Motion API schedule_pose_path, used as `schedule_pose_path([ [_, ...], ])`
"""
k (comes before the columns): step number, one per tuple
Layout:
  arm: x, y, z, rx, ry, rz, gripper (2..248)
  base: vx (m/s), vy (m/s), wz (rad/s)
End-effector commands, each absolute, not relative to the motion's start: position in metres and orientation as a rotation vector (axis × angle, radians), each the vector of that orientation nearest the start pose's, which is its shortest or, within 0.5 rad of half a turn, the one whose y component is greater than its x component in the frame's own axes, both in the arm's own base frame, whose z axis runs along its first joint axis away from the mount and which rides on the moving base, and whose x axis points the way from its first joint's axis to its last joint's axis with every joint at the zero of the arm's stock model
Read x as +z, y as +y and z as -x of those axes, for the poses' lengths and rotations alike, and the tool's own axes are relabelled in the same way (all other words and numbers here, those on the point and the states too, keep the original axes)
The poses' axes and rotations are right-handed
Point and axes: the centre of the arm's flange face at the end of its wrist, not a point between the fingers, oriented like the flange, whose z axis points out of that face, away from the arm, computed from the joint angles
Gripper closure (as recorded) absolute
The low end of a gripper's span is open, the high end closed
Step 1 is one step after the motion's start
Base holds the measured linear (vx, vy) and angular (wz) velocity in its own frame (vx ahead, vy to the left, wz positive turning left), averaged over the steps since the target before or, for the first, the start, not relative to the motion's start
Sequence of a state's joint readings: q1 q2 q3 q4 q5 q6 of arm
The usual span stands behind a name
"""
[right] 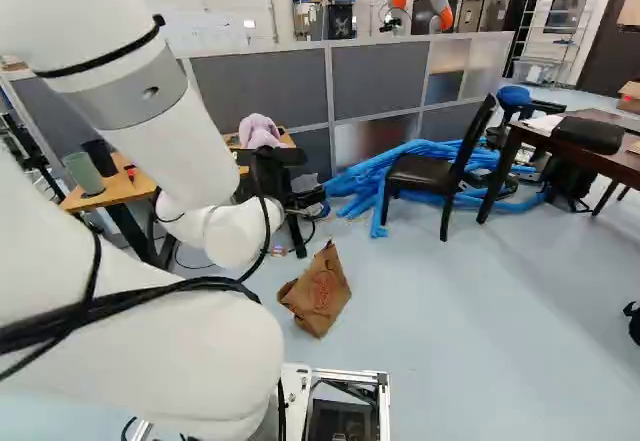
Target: Pick up the bag on the ground and place it on the table
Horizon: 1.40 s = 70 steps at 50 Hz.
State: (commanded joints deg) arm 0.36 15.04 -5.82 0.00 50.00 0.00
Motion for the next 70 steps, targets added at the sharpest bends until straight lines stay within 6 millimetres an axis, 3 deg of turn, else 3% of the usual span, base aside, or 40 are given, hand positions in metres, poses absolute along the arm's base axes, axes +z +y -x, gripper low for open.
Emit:
schedule_pose_path([
  [32,0.367,0.004,-0.290,-1.802,-0.019,2.563,3,0.000,0.000,0.000],
  [70,0.335,0.010,-0.331,-1.629,-0.040,2.668,3,0.000,0.000,0.000],
])
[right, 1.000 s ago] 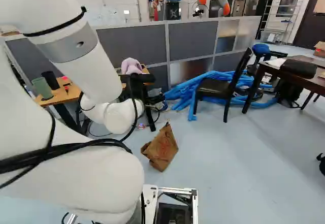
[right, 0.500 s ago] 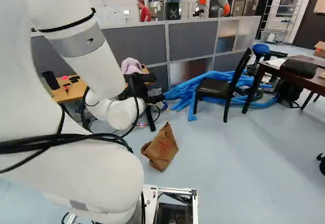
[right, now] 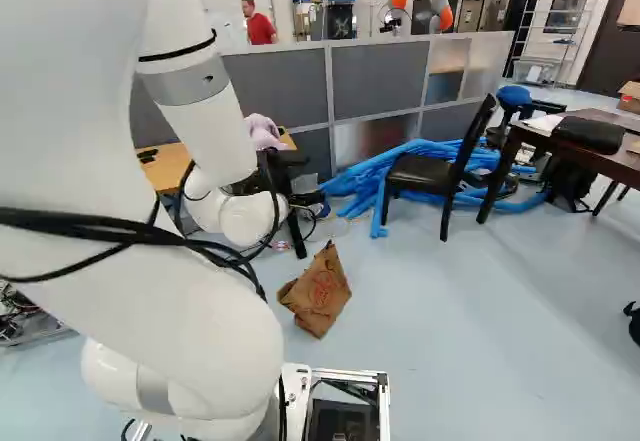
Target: Pick up the bag on the ground and place it on the table
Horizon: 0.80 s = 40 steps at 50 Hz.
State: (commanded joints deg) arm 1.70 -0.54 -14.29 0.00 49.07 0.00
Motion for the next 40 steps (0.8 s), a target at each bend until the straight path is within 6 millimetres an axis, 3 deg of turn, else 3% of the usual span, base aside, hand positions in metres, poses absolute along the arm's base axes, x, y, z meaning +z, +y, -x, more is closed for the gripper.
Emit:
schedule_pose_path([
  [40,0.286,0.012,-0.382,-1.369,-0.044,2.812,3,0.000,0.000,0.000],
])
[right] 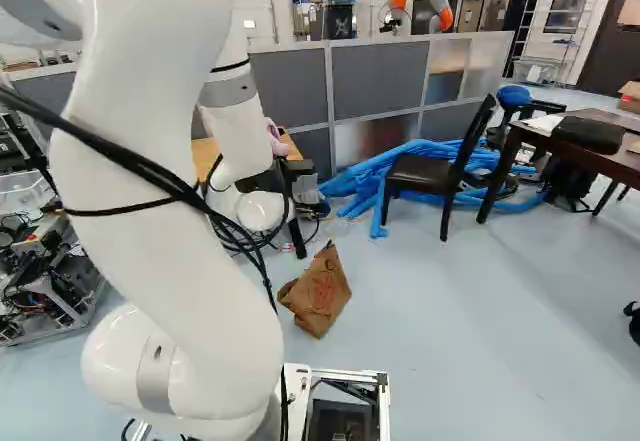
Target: Pick up the bag on the ground and place it on the table
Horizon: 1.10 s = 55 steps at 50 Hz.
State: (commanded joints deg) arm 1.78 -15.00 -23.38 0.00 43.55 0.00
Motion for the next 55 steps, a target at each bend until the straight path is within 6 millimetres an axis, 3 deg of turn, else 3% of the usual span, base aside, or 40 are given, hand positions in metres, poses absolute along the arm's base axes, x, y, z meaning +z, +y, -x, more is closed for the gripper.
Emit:
schedule_pose_path([
  [23,0.252,0.013,-0.412,-1.208,-0.044,2.887,3,0.000,0.000,0.000],
  [55,0.200,0.018,-0.473,-1.033,-0.057,2.953,3,0.000,0.000,0.000],
])
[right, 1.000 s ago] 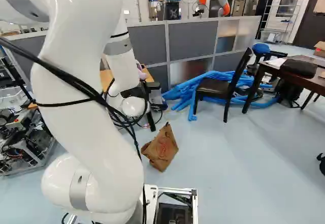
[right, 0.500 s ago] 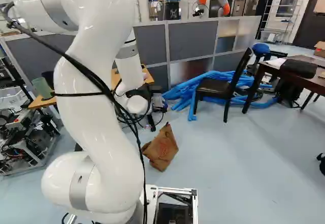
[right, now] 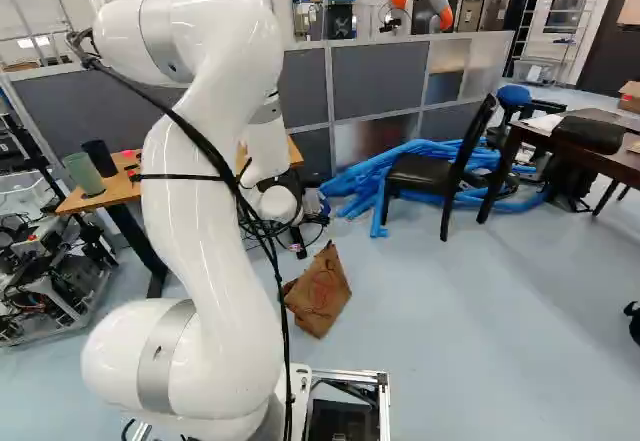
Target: Pick up the bag on the ground and place it on the table
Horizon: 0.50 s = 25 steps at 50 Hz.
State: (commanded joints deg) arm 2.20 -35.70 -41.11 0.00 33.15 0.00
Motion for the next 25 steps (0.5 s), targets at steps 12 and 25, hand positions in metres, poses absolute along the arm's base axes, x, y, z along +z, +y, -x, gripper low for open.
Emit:
schedule_pose_path([
  [12,0.180,0.021,-0.496,-0.988,-0.035,2.972,3,0.000,0.000,0.000],
  [25,0.158,0.024,-0.519,-0.954,0.025,2.991,3,0.000,0.000,0.000],
])
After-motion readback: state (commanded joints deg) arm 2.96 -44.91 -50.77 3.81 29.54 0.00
